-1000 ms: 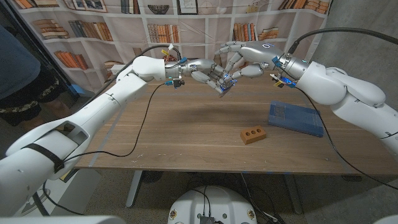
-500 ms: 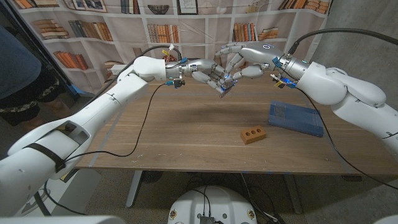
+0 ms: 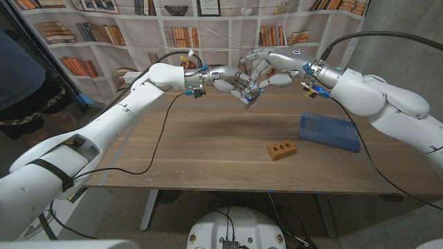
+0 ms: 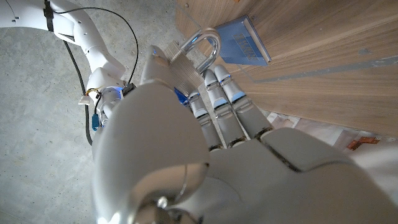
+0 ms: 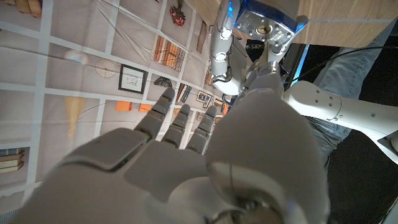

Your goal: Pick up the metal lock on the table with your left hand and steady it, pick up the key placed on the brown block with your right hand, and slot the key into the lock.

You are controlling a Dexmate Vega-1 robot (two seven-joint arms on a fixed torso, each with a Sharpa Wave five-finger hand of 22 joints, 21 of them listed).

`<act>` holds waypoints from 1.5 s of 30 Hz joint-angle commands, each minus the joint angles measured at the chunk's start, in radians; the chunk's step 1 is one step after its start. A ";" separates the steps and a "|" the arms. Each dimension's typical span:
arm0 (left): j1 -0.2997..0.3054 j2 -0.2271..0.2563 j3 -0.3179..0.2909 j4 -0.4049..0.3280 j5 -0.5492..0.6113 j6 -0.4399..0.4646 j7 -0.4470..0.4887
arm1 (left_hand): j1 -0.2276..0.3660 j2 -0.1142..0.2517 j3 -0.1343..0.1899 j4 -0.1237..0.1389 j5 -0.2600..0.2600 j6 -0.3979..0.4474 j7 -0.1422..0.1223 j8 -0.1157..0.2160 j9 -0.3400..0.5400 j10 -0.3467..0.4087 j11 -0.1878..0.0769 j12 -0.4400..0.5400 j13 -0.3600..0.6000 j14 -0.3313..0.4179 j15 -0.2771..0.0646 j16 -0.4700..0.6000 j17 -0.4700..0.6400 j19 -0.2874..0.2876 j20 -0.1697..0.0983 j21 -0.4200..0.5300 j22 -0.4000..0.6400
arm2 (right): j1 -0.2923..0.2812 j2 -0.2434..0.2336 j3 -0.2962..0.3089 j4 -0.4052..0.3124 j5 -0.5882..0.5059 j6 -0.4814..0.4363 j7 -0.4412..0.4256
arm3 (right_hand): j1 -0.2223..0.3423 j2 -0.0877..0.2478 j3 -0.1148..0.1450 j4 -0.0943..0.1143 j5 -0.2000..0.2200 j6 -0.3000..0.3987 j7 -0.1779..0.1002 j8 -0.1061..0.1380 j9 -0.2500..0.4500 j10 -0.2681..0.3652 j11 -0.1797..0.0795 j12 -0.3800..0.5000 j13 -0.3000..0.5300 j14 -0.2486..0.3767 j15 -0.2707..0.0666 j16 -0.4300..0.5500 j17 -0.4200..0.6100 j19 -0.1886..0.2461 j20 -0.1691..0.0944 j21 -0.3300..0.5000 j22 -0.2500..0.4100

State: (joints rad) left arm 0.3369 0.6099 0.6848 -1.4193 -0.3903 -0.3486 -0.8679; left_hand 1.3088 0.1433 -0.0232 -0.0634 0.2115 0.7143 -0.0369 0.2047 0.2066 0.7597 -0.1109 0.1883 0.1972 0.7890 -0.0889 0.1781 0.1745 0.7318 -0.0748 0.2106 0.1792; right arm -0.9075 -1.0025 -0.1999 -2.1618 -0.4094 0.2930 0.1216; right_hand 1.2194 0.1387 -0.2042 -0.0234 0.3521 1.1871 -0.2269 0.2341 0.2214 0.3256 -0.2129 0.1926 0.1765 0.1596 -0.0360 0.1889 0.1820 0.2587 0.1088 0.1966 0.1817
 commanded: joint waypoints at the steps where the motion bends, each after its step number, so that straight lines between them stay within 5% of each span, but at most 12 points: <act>1: -0.007 -0.007 0.003 0.015 -0.001 -0.005 -0.008 | -0.002 -0.001 0.001 0.006 0.002 0.008 0.005 0.005 0.004 0.000 0.002 0.005 0.004 -0.005 -0.087 0.007 0.005 -0.007 -0.015 0.003 0.004 | 0.005 -0.003 -0.003 -0.001 0.002 -0.003 -0.001 | 0.009 0.006 -0.008 0.001 0.010 -0.003 0.003 0.008 0.003 0.013 -0.001 0.005 0.003 0.009 -0.020 0.006 0.002 0.009 -0.003 0.009 0.003; 30: -0.021 -0.029 0.014 0.045 -0.002 -0.018 -0.026 | 0.002 -0.001 0.005 0.005 0.002 0.005 0.006 0.005 0.003 -0.001 -0.001 0.006 0.004 -0.008 -0.089 0.008 0.005 -0.011 -0.013 0.004 0.004 | 0.006 0.000 0.002 0.006 -0.004 0.021 -0.021 | 0.015 0.008 -0.016 0.009 0.010 -0.006 0.003 0.013 0.009 0.020 -0.001 0.004 0.004 0.019 -0.024 0.005 0.003 0.022 -0.002 0.010 0.004; 45: 0.006 -0.023 -0.004 0.037 0.006 -0.072 0.010 | 0.017 -0.002 0.010 -0.004 0.004 0.006 -0.003 0.006 0.003 0.000 -0.006 0.007 0.004 -0.009 -0.094 0.008 0.005 -0.015 -0.019 0.003 0.005 | -0.038 -0.009 0.045 -0.026 -0.022 0.005 -0.037 | 0.018 0.009 -0.020 0.013 0.010 -0.008 0.004 0.015 0.011 0.021 -0.001 0.003 0.004 0.025 -0.025 0.005 0.003 0.025 -0.002 0.009 0.004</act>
State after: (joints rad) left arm 0.3208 0.5835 0.6964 -1.3785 -0.3927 -0.3772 -0.8839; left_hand 1.3130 0.1392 -0.0196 -0.0663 0.2076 0.7125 -0.0352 0.2045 0.2068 0.7579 -0.1127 0.1883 0.1978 0.7838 -0.0836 0.1781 0.1746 0.7247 -0.0713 0.2107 0.1792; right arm -0.9180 -1.0052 -0.1813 -2.1657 -0.4194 0.3114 0.0929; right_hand 1.2288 0.1480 -0.2152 -0.0124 0.3598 1.1834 -0.2233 0.2443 0.2307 0.3362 -0.2128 0.1924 0.1806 0.1753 -0.0410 0.1888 0.1841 0.2782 0.1106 0.1966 0.1840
